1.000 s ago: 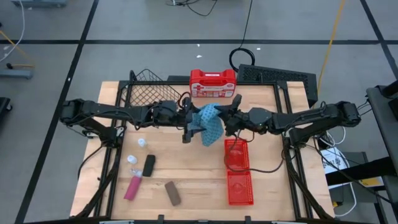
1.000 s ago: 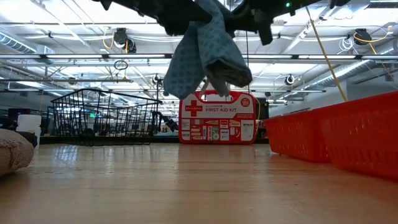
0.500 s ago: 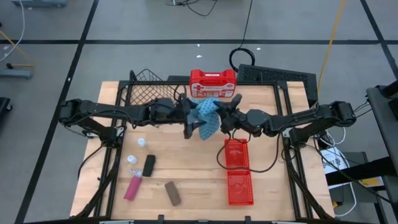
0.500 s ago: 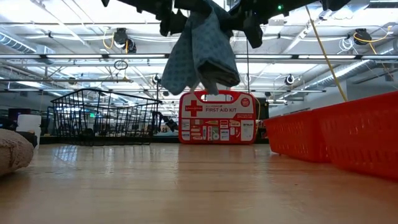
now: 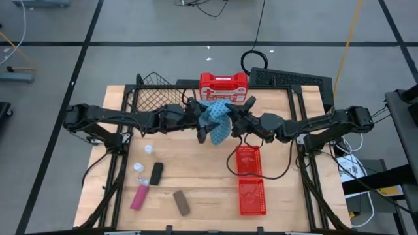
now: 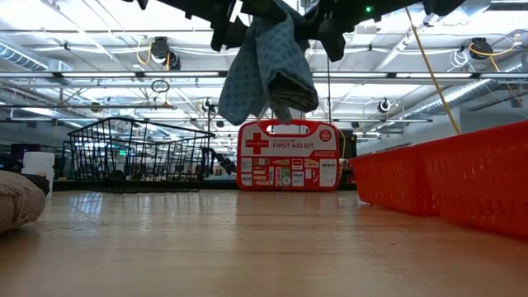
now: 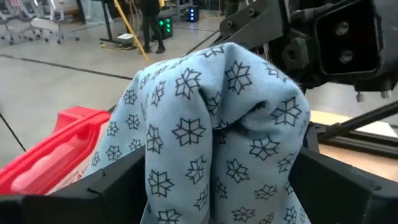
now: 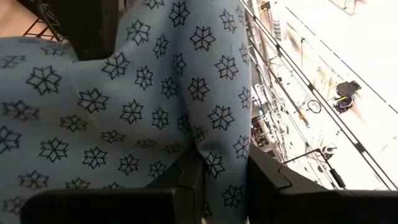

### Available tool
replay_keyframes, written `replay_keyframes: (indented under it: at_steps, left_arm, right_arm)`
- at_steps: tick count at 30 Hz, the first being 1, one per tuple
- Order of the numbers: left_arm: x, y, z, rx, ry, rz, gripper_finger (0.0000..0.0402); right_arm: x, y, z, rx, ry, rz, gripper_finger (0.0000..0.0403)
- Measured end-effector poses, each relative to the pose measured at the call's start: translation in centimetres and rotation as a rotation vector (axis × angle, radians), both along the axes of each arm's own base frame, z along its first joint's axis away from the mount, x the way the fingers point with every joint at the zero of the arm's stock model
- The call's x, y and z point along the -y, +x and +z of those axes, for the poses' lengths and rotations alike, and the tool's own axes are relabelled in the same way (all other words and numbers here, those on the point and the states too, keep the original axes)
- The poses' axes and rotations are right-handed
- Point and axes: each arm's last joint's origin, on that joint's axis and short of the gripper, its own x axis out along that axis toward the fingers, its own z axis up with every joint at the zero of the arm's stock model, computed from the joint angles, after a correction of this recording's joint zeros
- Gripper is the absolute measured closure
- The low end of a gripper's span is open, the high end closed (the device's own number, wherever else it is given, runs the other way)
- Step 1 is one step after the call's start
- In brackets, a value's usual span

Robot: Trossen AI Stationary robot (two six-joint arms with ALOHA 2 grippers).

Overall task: Pick & Place Medicine items
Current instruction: Put the blue patient gown into the black wire basket

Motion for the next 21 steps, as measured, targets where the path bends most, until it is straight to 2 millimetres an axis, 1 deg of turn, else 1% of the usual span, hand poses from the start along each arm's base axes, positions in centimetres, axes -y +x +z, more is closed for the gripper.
replay_keyframes:
  at_steps: [4,8,12,14,17,19,21]
  left_arm:
    - [-0.1,0.2,-0.3,0.011,-0.047,0.047,0.0053]
    - [-0.1,0.4,-0.5,0.023,-0.064,0.090,0.0053]
    - [0.7,1.0,-0.7,0.041,-0.006,0.080,0.0052]
    - [0.7,1.4,-1.3,0.018,0.023,0.105,0.0053]
    - [0.3,1.4,-1.5,0.019,0.000,0.161,0.0053]
    - [0.0,1.4,-1.6,0.015,-0.013,0.172,0.0058]
    - [-0.3,1.4,-1.7,0.012,-0.015,0.178,0.0075]
  right_arm:
    - [0.1,0.0,0.0,0.000,0.000,-0.003,0.0341]
    - [0.5,0.5,-0.5,0.002,0.000,-0.023,0.0341]
    - [0.9,1.1,-1.0,0.003,-0.008,-0.036,0.0341]
    - [0.9,1.1,-1.2,-0.011,-0.015,-0.036,0.0341]
    - [0.8,1.2,-1.0,0.027,0.002,-0.022,0.0341]
    - [0.6,0.9,-0.7,0.039,0.009,-0.016,0.0341]
    - [0.5,0.9,-0.6,0.051,0.019,-0.011,0.0341]
